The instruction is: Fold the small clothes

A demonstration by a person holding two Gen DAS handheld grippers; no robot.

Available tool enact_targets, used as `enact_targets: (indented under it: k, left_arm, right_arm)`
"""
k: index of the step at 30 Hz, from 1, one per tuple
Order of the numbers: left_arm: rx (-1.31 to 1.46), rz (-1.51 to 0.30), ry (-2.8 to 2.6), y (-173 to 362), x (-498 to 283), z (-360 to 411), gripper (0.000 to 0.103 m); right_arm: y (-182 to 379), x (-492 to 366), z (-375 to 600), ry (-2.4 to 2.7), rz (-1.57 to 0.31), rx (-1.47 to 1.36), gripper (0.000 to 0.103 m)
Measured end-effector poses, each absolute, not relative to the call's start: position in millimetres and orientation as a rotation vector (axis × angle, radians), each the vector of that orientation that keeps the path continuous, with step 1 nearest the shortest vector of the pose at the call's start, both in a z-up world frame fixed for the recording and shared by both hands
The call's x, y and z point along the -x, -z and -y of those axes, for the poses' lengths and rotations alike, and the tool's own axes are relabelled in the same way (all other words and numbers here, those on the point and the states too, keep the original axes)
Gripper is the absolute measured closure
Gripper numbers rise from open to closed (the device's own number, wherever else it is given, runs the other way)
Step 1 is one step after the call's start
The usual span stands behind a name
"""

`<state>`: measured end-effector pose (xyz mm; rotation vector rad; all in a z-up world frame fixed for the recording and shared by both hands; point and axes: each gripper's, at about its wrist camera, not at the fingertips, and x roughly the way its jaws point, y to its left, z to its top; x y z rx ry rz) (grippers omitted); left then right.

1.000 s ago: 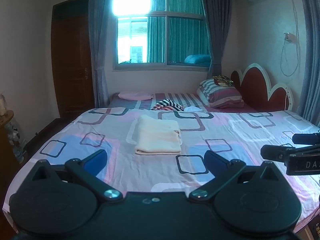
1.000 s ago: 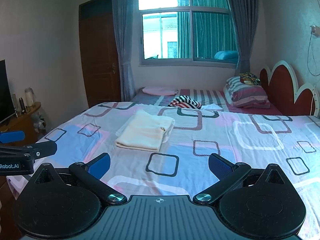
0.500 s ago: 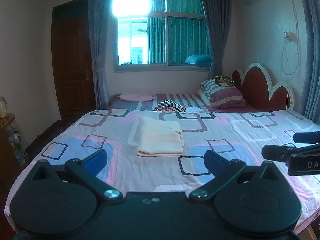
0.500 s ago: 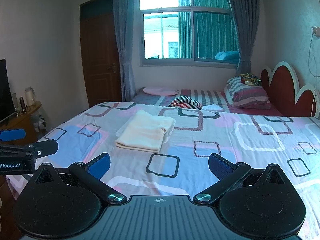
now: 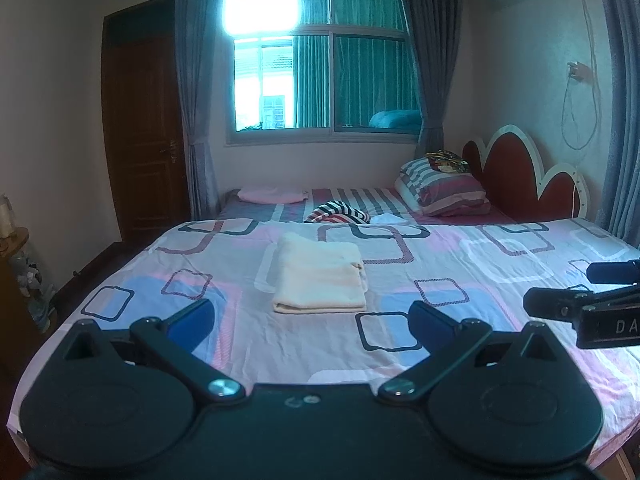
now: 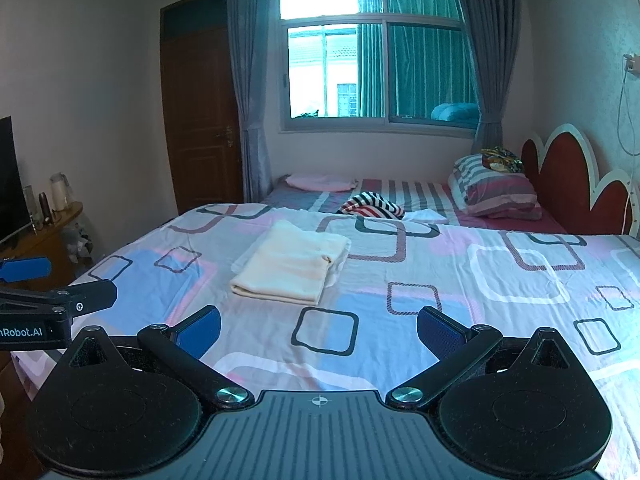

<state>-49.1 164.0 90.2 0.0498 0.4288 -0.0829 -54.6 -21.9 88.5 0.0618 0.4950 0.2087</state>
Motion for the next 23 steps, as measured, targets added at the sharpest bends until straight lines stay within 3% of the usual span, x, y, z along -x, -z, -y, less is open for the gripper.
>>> enact_targets:
  k: [23]
  left_arm:
    - [-0.043, -0.424, 0.098, -87.4, 47.0, -167.2, 0.0]
  right_arm:
    - [-88.6, 53.6, 20.9, -0.212, -0.495, -0.054, 0.0]
